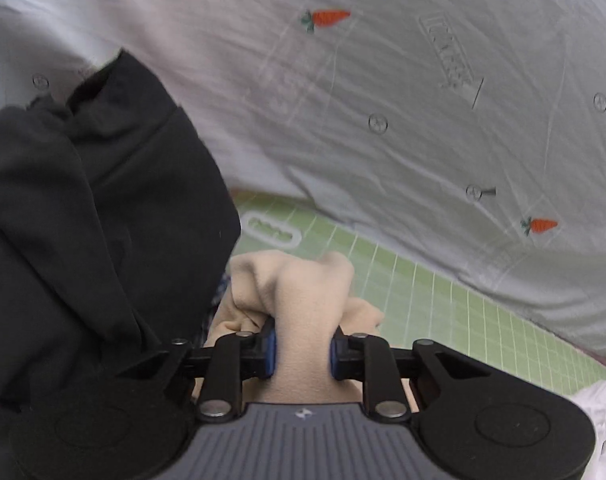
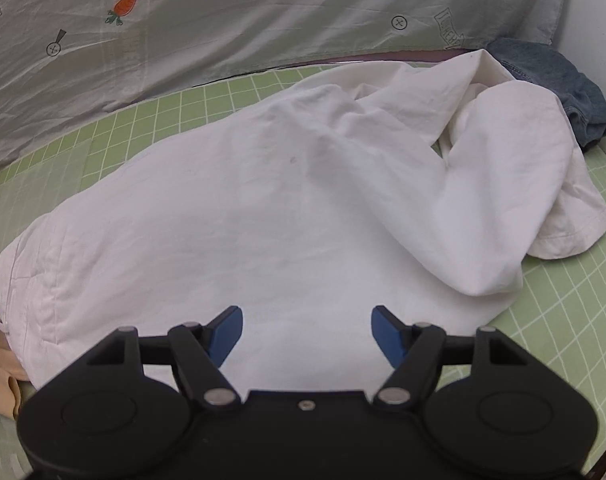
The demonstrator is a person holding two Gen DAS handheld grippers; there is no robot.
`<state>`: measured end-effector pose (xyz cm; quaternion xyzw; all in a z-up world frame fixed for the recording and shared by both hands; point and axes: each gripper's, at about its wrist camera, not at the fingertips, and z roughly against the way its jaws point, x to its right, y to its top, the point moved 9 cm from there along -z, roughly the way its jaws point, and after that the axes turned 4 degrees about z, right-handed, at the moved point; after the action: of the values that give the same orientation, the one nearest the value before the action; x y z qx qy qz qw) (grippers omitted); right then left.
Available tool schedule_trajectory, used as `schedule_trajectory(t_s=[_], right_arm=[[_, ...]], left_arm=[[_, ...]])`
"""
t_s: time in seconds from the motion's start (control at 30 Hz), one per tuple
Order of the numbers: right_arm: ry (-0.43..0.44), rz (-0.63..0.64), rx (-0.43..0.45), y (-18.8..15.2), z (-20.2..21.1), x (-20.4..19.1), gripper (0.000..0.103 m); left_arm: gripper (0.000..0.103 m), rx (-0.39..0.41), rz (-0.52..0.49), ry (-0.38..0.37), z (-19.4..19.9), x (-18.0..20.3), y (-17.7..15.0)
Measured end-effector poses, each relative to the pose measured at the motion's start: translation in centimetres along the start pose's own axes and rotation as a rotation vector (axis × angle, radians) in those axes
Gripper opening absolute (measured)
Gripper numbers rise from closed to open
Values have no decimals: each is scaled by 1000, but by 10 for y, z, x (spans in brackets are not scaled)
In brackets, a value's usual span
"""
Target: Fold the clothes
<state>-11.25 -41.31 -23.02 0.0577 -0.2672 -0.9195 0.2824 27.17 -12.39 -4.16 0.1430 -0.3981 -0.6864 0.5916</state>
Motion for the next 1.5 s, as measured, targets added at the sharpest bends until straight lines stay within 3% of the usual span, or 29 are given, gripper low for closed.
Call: schedule_trajectory(t_s=[0.17,0.3,0.47,0.5,0.57,0.6,0.73,0.9,1.13,1.3,1.5], right_arm=[[15,29,11,2,0,-8,72],[15,4,3,1,-3,-6,72],[9,8,18,3,-1,-9,71],[8,28,37,7,2,-13,71],[6,69,74,13,8,-21,71],[6,89,93,17,11,-25,71],[17,210,190,37,29,-62,75],[204,431,250,44,46,-160,78],[535,700,164,-12,44,-307,79],[564,871,105,-54,17,-371,79],[554,879,19,-59,-2,-393,78]], left_arm=[[23,266,31,72,54,-19,79],[23,441,73,265,77,-62,120],[23,556,38,529,83,-118,141],[23,538,44,543,77,-128,142],[25,461,157,534,61,-157,136],[26,374,218,531,47,-171,128],[31,322,271,520,34,-191,116],[32,287,298,535,36,-189,115],[33,250,323,492,32,-194,115],[34,238,325,450,34,-197,115],[36,234,349,400,35,-201,114]])
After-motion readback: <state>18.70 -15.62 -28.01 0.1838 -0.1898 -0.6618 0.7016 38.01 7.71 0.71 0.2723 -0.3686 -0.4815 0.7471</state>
